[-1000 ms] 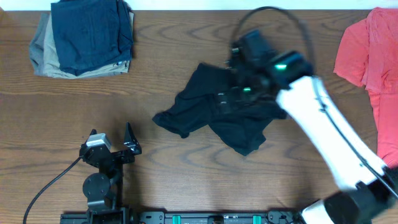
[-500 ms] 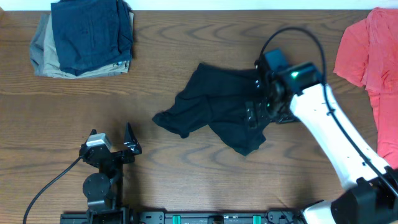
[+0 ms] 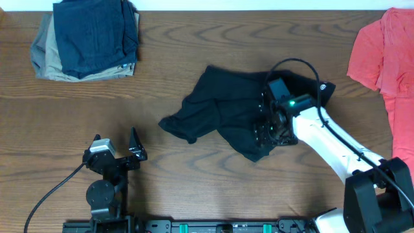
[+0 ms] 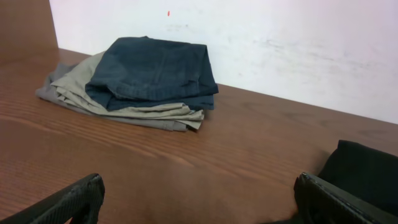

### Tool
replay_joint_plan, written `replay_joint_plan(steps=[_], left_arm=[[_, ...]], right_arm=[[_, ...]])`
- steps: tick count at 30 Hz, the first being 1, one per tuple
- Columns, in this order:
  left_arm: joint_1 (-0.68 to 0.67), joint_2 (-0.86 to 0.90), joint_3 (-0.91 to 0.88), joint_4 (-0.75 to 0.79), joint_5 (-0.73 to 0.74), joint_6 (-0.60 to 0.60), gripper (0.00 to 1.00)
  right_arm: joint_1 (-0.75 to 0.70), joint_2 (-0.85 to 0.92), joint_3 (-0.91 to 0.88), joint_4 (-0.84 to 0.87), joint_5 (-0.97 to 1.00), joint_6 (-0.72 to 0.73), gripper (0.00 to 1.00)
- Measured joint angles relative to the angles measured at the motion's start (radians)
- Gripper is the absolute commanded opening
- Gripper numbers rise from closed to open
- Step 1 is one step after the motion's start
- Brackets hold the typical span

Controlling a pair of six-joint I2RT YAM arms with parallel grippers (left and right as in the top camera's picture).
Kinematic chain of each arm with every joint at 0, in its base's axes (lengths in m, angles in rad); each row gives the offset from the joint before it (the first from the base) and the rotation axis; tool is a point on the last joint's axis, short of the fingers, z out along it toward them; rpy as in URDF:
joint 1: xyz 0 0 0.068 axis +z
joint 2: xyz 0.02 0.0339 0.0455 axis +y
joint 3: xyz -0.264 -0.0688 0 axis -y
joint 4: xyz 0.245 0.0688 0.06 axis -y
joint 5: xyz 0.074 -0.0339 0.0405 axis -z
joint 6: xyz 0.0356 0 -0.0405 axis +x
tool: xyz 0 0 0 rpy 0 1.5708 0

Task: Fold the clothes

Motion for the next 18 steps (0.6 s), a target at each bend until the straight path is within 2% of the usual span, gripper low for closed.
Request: replay_joint_plan(steps=[7, 14, 18], left_arm=[[0.0, 0.0, 0.0, 0.0, 0.0, 0.0, 0.98], [0.0, 0.0, 0.0, 0.0, 0.0, 0.0, 0.98], [0.0, 0.0, 0.0, 0.0, 0.0, 0.0, 0.98]], right_arm=[[0.0, 0.0, -0.109, 0.148, -0.017, 0.022, 0.55], [0.0, 0.0, -0.116, 0.197, -0.019, 0.023, 0.49], [-0.002, 0.0, -0.115, 0.196, -0.006, 0.02, 0.31]])
